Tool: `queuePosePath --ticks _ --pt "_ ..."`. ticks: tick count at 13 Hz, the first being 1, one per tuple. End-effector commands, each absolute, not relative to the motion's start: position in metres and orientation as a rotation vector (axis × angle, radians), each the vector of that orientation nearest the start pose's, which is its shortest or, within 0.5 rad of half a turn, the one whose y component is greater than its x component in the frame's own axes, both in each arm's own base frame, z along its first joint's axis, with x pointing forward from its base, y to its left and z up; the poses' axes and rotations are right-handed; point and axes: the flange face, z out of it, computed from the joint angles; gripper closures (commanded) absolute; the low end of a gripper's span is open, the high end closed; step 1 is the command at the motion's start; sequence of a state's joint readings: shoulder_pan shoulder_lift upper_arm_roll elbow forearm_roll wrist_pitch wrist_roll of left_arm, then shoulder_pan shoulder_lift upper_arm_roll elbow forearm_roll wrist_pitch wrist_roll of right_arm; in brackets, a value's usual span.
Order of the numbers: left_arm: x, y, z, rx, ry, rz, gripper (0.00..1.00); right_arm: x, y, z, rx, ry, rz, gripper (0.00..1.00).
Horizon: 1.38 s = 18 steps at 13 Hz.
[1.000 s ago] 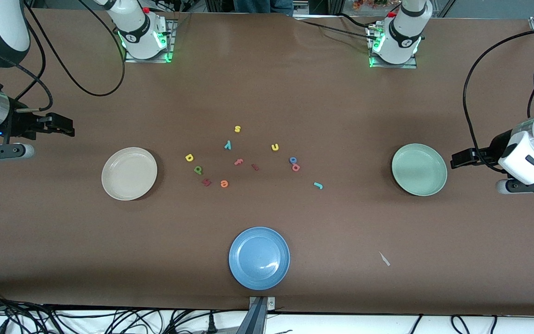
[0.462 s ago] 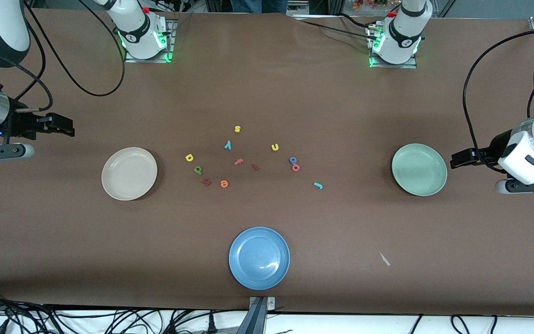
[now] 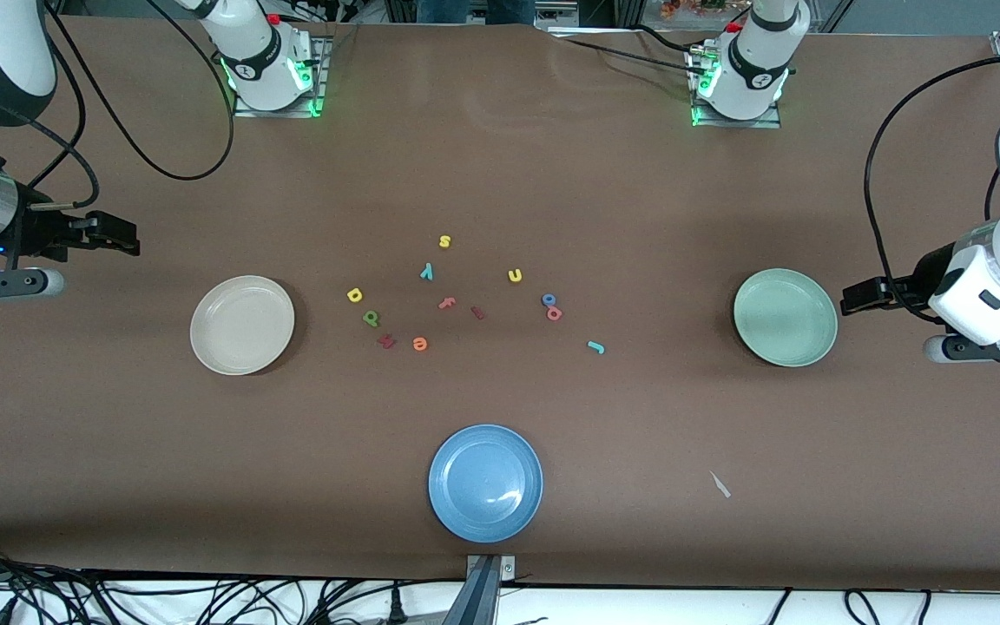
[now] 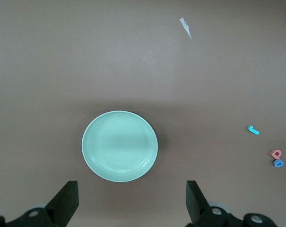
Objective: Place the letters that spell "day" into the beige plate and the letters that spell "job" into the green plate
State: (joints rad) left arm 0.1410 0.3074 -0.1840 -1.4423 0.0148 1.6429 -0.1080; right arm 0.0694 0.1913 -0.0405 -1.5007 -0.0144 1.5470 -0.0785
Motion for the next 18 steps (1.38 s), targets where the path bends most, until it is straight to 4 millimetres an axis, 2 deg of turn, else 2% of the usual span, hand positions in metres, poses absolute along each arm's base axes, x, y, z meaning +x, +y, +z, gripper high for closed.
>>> queuePosePath --ticks 1,2,5,7,8,9,10,12,14,16,18 --pt "0.641 -0.015 0.508 -3.154 -0.104 0.167 0.00 0.602 0.017 0.551 -3.139 -0.148 0.222 0.00" --pt "0.643 -0.019 0.502 -3.155 -0.098 0.181 0.00 0.602 0.017 0.551 -3.139 -0.148 0.222 0.00" --pt "0.644 -0.045 0.486 -3.152 -0.032 0.225 0.00 0.602 0.017 0.552 -3.139 -0.147 0.222 0.00" --pt "0.643 -0.053 0.488 -3.151 -0.032 0.221 0.00 0.602 0.017 0.551 -3.139 -0.147 0.225 0.00" --pt "0.642 -0.068 0.483 -3.140 -0.086 0.232 0.00 0.602 0.016 0.551 -3.139 -0.145 0.225 0.00" --pt "0.643 -0.076 0.476 -3.132 -0.244 0.251 0.00 0.602 0.016 0.551 -3.139 -0.145 0.225 0.00" --pt "0.643 -0.095 0.464 -3.122 -0.387 0.293 0.00 0.602 0.012 0.552 -3.141 -0.133 0.222 0.00" --pt "0.643 -0.133 0.447 -3.104 -0.483 0.298 0.00 0.603 0.012 0.553 -3.145 -0.134 0.211 0.00" --pt "0.648 -0.162 0.423 -3.068 -0.713 0.286 0.00 0.602 0.012 0.552 -3.145 -0.133 0.220 0.00" --pt "0.655 -0.183 0.395 -3.067 -0.909 0.310 0.00 0.603 0.018 0.552 -3.152 -0.156 0.219 0.00" --pt "0.659 -0.203 0.369 -3.070 -1.027 0.335 0.00 0.601 0.015 0.547 -3.139 -0.176 0.249 0.00"
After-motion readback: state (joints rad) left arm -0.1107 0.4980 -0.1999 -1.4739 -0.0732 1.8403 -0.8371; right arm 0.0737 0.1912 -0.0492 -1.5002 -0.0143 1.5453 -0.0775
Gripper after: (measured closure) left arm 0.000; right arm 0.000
